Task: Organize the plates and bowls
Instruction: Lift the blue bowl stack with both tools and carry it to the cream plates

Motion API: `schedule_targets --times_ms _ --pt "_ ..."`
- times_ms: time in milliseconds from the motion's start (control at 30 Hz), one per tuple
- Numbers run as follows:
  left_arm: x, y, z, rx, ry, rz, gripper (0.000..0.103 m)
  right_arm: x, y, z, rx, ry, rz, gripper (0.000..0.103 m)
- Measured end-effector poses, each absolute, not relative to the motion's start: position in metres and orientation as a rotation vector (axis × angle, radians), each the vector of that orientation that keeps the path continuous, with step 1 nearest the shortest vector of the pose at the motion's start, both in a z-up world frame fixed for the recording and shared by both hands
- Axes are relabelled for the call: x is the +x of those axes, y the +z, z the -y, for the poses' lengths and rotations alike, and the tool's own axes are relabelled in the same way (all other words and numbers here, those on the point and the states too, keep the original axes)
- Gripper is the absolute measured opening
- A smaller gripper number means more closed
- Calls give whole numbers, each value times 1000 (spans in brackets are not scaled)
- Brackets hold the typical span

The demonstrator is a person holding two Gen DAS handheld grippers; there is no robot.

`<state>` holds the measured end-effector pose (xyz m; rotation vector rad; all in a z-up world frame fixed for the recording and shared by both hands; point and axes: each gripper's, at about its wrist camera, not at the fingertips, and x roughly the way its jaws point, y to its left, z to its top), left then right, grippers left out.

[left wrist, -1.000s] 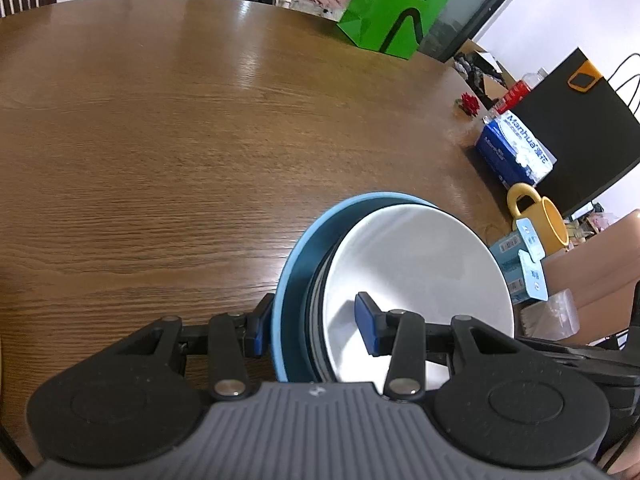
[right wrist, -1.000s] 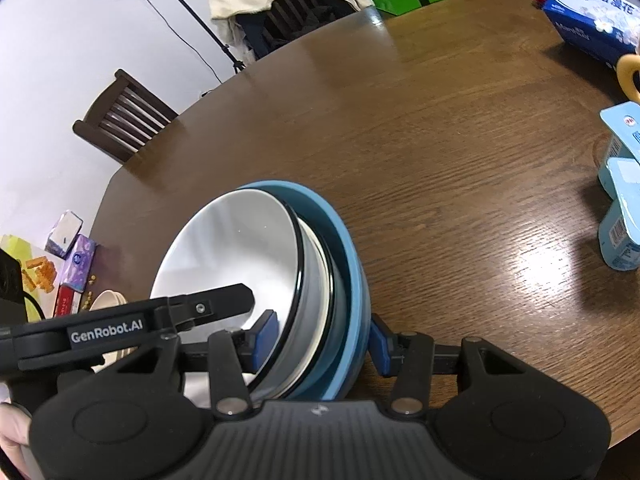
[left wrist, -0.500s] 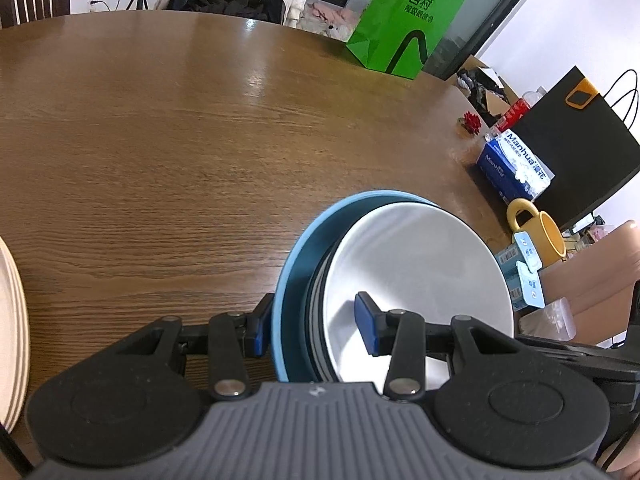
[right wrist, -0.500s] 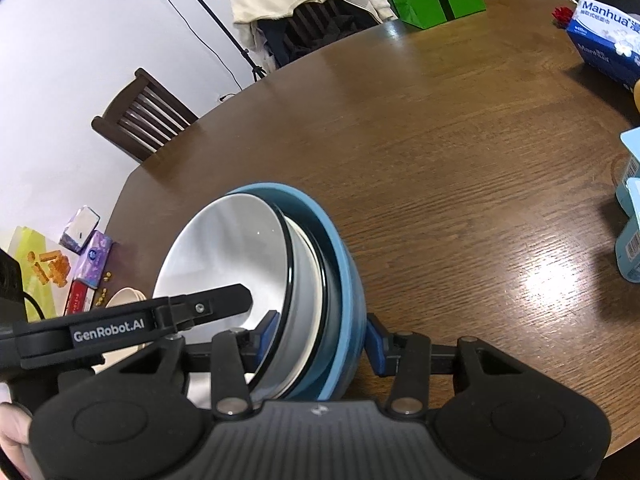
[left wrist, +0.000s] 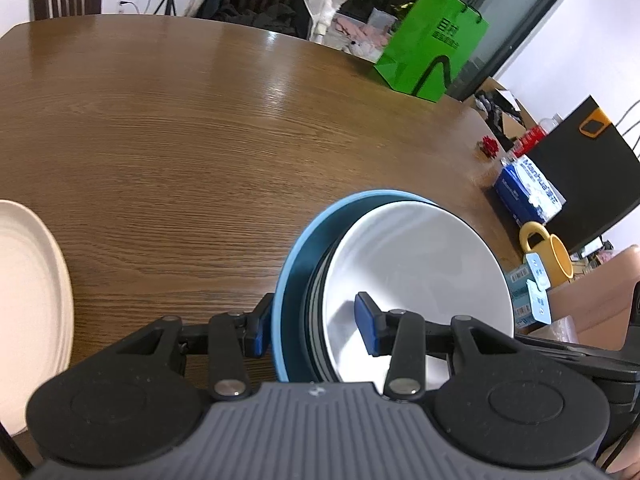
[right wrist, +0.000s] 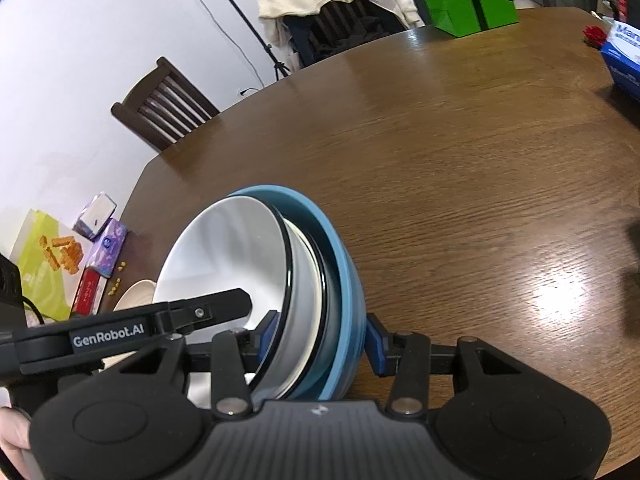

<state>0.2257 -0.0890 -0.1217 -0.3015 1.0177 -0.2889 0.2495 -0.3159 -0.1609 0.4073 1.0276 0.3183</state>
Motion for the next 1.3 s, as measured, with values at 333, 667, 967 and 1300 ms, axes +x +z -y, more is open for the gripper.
schedule_targets --times_ms 333,667,967,1300 --pt "221 -115 60 -324 -230 -1002 42 256 -155 292 385 375 -1032 44" --pt "214 -109 33 -342 -170 -989 42 260 -150 267 367 427 -1041 44" --pt "208 -103 10 -360 -115 -973 42 268 -146 245 351 478 -1049 44" --pt "202 -96 -16 -385 -48 -954 42 277 -141 217 326 540 -1059 44"
